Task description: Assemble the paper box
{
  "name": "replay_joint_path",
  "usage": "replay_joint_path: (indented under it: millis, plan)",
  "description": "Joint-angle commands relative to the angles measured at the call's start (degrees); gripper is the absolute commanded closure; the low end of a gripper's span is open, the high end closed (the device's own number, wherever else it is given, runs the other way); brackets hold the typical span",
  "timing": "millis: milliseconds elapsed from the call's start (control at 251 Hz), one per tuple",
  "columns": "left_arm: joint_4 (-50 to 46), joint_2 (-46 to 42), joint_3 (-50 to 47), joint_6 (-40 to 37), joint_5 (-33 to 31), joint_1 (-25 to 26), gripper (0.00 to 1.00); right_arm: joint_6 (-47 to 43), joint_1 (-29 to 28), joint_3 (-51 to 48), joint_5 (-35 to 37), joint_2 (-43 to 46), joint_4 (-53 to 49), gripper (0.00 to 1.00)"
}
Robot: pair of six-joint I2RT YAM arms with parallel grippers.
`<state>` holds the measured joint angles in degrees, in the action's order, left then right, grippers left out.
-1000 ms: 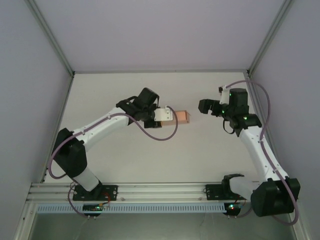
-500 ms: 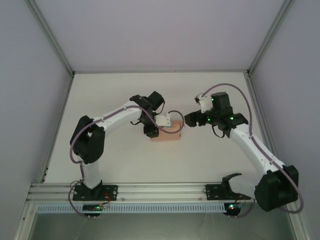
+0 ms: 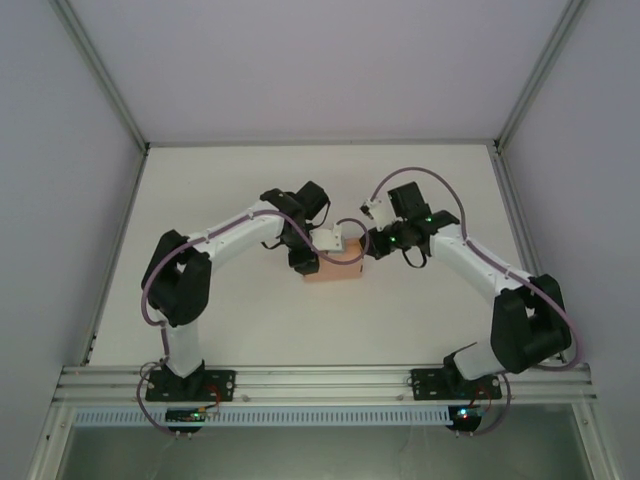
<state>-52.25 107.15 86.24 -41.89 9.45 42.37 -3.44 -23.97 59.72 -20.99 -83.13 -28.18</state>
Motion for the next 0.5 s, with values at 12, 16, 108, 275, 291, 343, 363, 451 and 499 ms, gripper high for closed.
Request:
replay_joint_path:
  millis: [12, 16, 108, 275, 291, 343, 363, 451, 499]
  plan:
    - [-1.01, 2.09, 0.56, 0.74, 0.49, -0.27, 0.59, 1.97, -0.94, 4.15, 3.38, -1.24, -4.96, 0.99]
    - [-1.06, 2.09, 0.54, 0.75, 0.53, -0.32, 0.59, 2.13, -0.97, 4.25, 3.44, -1.24, -5.04, 0.99]
    - [-0.75, 2.09, 0.77, 1.29, 0.36, -0.32, 0.59, 6.44, -2.41, 5.28, 6.01, -1.03, -6.18, 1.0]
    - [0.24, 2.18, 0.79, 2.2, 0.39, -0.4, 0.57, 18.72, -5.99, 1.43, 11.46, 1.48, 0.03, 1.0]
    - [0.36, 2.24, 0.75, 2.21, 0.4, -0.4, 0.57, 20.06, -6.22, 0.55, 12.23, 1.8, 1.34, 1.0]
    - [0.7, 2.31, 0.69, 2.38, 0.53, -0.38, 0.57, 23.74, -7.15, -2.81, 15.17, 2.85, 6.34, 1.0]
    - [0.82, 2.29, 0.69, 2.49, 0.47, -0.38, 0.57, 24.55, -7.41, -3.93, 15.94, 3.16, 7.9, 1.0]
    - [1.38, 2.34, 0.58, 3.0, 0.17, -0.4, 0.56, 26.97, -8.53, -9.77, 18.66, 4.48, 16.33, 1.0]
    - [1.5, 2.45, 0.53, 3.55, 0.13, -0.36, 0.55, 28.02, -8.92, -12.49, 20.91, 4.97, 19.47, 1.0]
